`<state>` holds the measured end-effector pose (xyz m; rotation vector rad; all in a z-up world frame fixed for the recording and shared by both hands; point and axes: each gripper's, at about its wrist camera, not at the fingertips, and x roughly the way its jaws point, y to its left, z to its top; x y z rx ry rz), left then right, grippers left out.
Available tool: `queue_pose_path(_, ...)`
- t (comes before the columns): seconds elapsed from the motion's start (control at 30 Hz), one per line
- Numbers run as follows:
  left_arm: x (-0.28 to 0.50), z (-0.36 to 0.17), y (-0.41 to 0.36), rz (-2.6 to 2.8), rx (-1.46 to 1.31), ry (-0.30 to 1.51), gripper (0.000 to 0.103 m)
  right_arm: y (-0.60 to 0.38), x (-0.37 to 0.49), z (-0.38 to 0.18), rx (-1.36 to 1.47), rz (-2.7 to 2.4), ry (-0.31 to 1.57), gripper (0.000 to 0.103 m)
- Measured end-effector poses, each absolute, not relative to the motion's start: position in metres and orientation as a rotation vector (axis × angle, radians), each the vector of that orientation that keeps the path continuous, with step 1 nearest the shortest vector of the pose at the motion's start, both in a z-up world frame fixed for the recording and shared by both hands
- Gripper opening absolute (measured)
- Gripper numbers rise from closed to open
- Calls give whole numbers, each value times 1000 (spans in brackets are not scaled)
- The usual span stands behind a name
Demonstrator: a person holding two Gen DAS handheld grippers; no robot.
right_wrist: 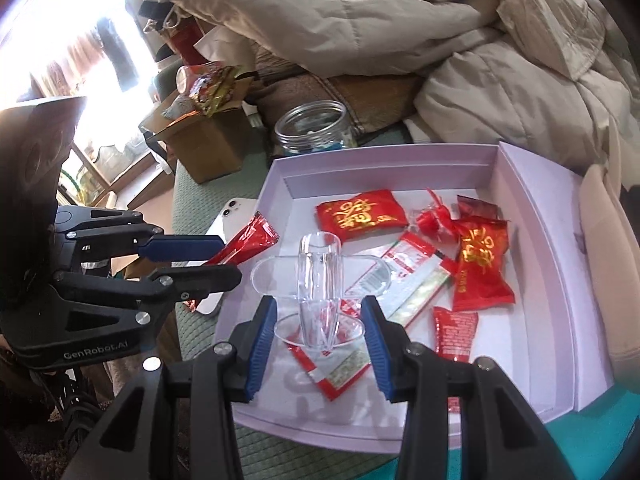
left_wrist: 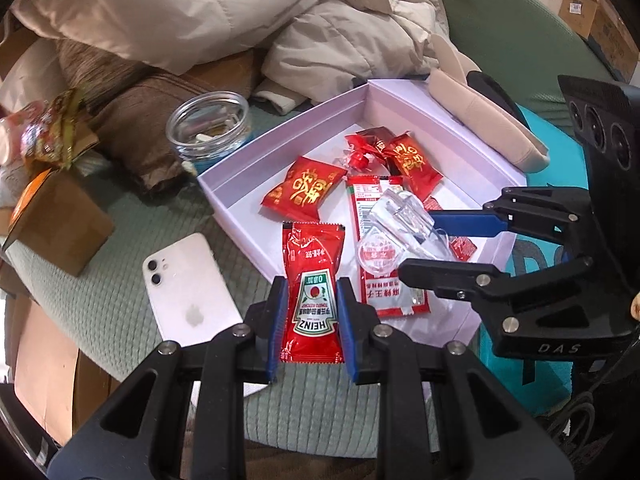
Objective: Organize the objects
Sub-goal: 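Carry the ketchup packet and clear stand over the white box with both tools, then lower the ketchup packet and clear stand into the box and open both tools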
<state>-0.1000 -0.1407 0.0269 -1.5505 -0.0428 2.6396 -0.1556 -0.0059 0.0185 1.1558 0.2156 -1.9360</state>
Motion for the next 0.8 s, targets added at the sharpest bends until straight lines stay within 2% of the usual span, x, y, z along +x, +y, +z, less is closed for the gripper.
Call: queue_pose_path(0.8, -164, 1, -99, 2505, -1533, -19, 23, 26, -192, 8, 1236, -2051, 239, 44)
